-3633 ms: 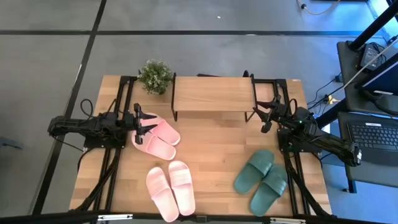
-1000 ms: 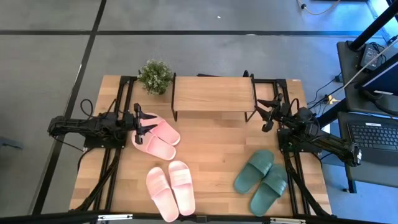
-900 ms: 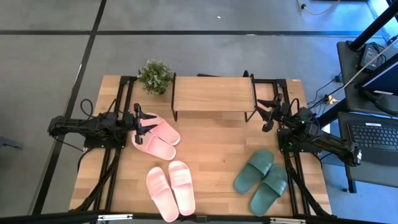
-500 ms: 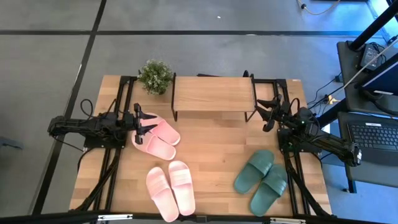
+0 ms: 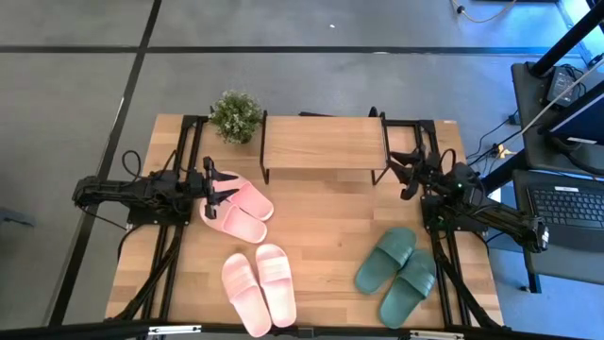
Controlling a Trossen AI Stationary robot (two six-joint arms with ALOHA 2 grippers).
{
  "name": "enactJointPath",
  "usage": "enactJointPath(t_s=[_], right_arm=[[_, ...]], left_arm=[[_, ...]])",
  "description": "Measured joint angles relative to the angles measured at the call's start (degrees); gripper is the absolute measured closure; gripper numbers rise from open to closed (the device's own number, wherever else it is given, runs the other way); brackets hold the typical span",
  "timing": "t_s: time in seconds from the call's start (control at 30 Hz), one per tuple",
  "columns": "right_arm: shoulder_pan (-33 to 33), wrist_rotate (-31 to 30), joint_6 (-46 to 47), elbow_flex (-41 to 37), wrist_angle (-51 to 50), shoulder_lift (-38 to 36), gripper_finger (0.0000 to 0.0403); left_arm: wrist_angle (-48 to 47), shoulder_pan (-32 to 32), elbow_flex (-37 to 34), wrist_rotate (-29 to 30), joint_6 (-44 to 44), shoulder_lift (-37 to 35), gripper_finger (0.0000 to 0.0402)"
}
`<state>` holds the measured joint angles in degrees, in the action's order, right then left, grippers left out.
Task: Pick and place slides into the shelf
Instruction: Put the green slipper on the shelf
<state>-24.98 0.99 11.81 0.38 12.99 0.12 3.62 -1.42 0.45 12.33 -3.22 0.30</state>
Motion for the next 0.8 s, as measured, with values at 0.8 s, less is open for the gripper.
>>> enactJointPath(t_s=[0.8], right_arm=[[4.76, 6.80, -18.49, 19.83, -7.21, 8.11, 0.0246]], left_arm=[[-0.07, 0.00, -0.01, 0.00, 0.00, 0.01, 0.0229]])
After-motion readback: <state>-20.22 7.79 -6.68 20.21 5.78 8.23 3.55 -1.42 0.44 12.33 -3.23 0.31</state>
